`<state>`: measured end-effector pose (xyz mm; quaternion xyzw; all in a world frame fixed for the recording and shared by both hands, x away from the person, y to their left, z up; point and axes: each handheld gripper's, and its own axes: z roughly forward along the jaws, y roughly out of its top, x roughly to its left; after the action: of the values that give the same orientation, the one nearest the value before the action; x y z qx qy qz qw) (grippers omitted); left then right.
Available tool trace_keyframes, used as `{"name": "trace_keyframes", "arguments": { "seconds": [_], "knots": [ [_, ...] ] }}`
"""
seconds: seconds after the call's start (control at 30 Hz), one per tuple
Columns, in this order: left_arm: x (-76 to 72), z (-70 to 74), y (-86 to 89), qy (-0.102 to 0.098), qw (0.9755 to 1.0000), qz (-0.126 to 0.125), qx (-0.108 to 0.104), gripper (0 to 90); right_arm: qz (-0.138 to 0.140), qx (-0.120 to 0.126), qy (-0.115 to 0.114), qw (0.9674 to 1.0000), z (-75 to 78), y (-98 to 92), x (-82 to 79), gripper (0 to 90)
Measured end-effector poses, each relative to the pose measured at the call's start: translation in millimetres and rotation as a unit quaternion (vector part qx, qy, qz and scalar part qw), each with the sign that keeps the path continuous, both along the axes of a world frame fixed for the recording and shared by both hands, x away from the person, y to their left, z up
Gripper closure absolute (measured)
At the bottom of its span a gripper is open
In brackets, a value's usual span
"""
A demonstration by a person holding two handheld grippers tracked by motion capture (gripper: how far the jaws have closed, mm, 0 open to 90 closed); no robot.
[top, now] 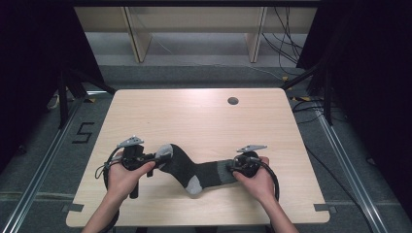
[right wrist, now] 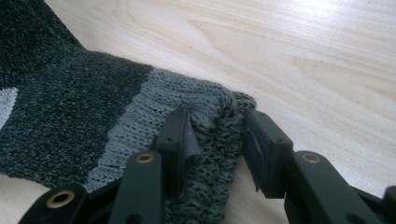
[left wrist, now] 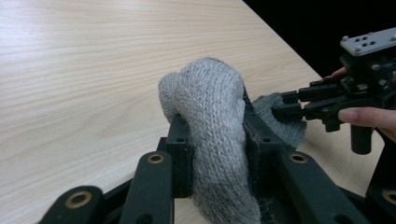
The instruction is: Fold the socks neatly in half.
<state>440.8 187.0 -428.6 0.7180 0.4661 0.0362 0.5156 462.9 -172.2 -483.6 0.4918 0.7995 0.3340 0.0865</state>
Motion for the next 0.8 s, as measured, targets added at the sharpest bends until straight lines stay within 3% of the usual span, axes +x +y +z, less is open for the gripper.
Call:
{"name": "trace_keyframes", "arguments": {
  "seconds": [0.23,0.33,0.4,0.53,0.63,0.7,0.73,0.77,0.8],
  "knots": [
    [-0.4,4.9,-9.6,-0.004,0.9999,-0.008,-0.008,67.6,0.002,-0.001,-0.011,0.9999,-0.4,0.4,0.5,61.7],
    [-1.0,7.2,-13.9,-0.005,0.9998,-0.014,-0.01,67.8,0.0,-0.001,-0.004,1.0,0.3,0.9,0.9,61.6],
    [-1.3,8.1,-16.9,-0.007,0.9997,-0.019,-0.01,67.8,-0.011,0.002,0.015,0.9998,1.8,2.4,-0.3,61.6],
    [-0.8,8.7,-21.2,-0.008,0.9997,-0.02,-0.012,67.8,0.003,-0.003,-0.007,1.0,0.4,2.4,2.1,61.6],
    [-0.6,9.0,-24.1,-0.01,0.9996,-0.021,-0.014,67.8,0.001,-0.001,-0.006,1.0,0.0,2.3,1.9,61.4],
    [0.1,9.0,-26.8,-0.011,0.9996,-0.022,-0.015,67.8,0.017,0.01,0.006,0.9998,-0.1,0.3,3.6,61.2],
    [0.2,9.3,-28.0,-0.01,0.9996,-0.022,-0.015,67.8,0.008,0.012,0.025,0.9996,1.3,1.0,2.2,61.2],
    [0.6,9.6,-29.2,-0.01,0.9995,-0.025,-0.015,67.8,0.008,0.015,0.026,0.9995,1.2,1.4,2.0,61.2],
    [0.8,9.9,-30.1,-0.01,0.9994,-0.028,-0.015,67.9,0.01,0.009,0.005,0.9999,-0.6,1.2,3.1,61.2]
  ]
}}
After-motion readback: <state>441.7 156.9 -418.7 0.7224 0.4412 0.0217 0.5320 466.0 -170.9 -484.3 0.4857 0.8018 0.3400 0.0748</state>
